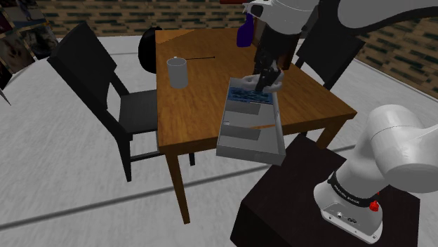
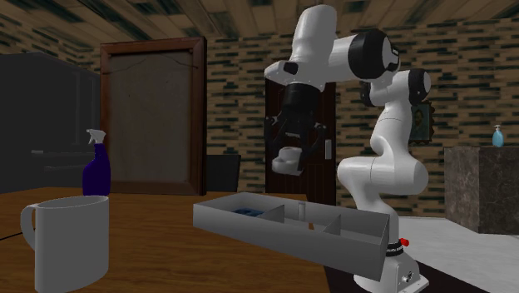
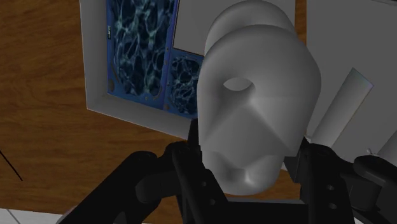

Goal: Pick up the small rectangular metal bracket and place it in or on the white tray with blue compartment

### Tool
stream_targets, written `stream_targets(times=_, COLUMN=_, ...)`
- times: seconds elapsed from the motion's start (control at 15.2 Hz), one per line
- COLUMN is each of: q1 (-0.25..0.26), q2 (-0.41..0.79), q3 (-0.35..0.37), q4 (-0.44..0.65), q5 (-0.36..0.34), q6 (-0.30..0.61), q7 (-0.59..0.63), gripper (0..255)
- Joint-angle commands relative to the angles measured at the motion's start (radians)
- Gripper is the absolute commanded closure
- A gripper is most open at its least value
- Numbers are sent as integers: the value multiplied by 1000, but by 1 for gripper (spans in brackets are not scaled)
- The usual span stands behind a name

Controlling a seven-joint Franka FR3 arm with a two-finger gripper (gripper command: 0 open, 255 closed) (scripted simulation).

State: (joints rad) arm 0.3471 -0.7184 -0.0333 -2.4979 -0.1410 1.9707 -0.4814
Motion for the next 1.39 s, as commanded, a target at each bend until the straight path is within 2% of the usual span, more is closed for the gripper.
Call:
stream_targets(times=0.0, q1=0, q2=3, q3=0, q4=-23, q5=-1, q6=27, q7=5, gripper=255)
stream_targets(times=0.59, q1=-4, q2=19, q3=-3, q4=-136, q5=-12, q6=154, q7=19, gripper=255)
stream_targets(times=1.06, q1=-4, q2=19, q3=-3, q4=-136, q5=-12, q6=154, q7=19, gripper=255)
stream_targets(times=1.12, q1=-4, q2=19, q3=-3, q4=-136, q5=-12, q6=154, q7=19, gripper=0)
stream_targets(times=1.32, q1=-4, q2=19, q3=-3, q4=-136, q5=-12, q6=154, q7=19, gripper=0)
